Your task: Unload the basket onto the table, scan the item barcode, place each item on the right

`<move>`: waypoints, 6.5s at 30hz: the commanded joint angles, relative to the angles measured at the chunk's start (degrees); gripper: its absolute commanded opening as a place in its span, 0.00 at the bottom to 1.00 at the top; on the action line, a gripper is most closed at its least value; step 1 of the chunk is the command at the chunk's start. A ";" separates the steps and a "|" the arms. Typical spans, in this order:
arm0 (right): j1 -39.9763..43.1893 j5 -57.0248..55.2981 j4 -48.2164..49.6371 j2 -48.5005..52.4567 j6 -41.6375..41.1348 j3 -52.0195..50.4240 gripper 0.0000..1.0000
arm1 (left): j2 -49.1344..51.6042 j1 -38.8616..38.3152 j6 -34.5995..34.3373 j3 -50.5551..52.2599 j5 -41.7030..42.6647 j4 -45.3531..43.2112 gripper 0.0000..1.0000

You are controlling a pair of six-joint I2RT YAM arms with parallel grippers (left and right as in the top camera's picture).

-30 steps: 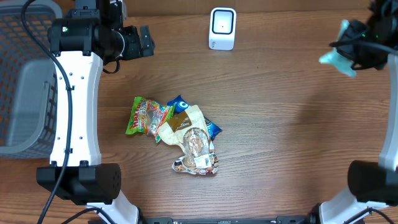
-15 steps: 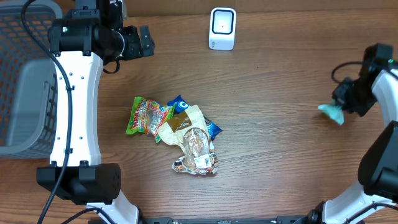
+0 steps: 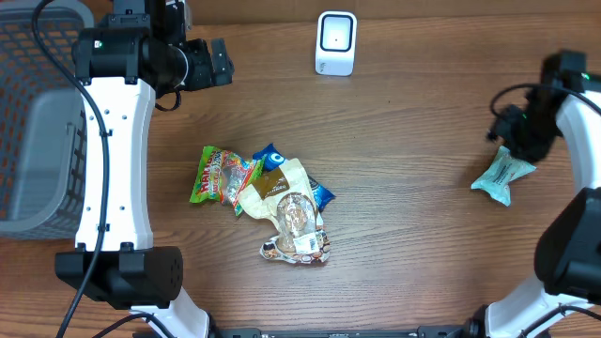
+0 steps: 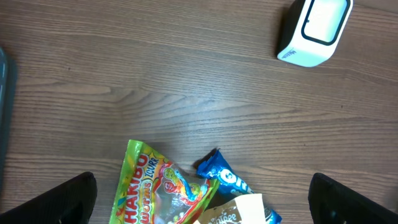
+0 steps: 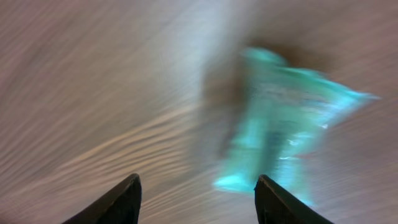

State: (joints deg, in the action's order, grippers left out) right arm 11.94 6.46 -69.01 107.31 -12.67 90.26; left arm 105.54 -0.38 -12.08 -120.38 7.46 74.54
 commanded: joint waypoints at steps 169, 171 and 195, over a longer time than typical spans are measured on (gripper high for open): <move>-37.57 -6.82 -4.50 0.44 -16.31 -0.83 0.62 | 0.22 -0.39 -0.17 -0.52 -0.39 0.02 1.00; -37.59 -8.98 -5.99 0.44 -7.30 1.84 0.64 | 0.22 -0.39 -0.17 -0.52 -0.39 0.04 1.00; -36.24 -0.44 11.43 4.22 47.71 0.68 0.77 | 0.22 -0.39 -0.17 -0.52 -0.39 0.04 1.00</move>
State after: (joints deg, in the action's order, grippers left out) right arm -25.54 3.05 -57.06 109.51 27.97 91.85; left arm 105.54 -0.38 -12.08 -120.38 7.49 74.59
